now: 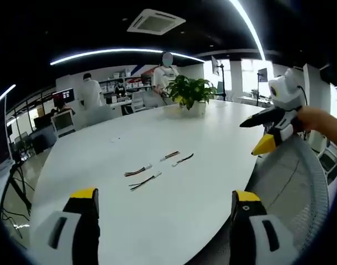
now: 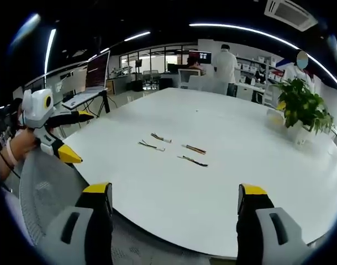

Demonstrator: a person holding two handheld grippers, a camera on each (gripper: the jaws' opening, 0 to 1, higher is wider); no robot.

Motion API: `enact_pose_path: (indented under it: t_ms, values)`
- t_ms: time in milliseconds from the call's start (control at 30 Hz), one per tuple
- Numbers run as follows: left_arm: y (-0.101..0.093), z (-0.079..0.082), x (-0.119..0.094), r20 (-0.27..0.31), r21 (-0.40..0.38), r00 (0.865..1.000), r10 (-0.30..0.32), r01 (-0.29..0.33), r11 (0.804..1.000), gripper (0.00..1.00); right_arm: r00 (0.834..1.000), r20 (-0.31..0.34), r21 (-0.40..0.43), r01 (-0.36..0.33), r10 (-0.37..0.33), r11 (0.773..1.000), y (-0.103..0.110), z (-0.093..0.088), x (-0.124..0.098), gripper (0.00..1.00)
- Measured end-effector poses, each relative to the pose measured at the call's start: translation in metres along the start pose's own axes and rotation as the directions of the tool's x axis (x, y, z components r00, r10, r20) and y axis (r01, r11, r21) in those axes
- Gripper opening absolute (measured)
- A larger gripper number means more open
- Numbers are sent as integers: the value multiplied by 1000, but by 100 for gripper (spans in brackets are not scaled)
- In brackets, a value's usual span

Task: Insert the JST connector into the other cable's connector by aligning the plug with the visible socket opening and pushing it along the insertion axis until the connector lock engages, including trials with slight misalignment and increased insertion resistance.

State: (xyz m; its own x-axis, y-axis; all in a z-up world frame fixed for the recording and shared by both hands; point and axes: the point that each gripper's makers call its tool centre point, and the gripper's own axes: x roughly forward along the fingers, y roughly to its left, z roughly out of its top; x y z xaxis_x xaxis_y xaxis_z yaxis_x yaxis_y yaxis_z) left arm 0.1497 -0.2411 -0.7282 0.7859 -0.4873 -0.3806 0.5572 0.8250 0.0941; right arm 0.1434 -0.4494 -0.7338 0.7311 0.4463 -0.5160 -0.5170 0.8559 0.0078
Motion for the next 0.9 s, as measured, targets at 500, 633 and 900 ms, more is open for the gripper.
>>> enact_pose_path:
  t_ms: [500,633,900]
  values:
    - [2,-2,-1,-9,6,1000,16,-16,1000,99,1000,-4,14,1,-1,1000,-1,-1,0,92]
    - [2,-2,-1,-12,9,1000,14,-14,1000,99,1000,-4,18,2,-1,1000,-1,-1,0,92]
    - [8,-4,-2,-25,0,999,42,-42,999,99,1000,-3,26,3,-3,1000,0,0,0,95]
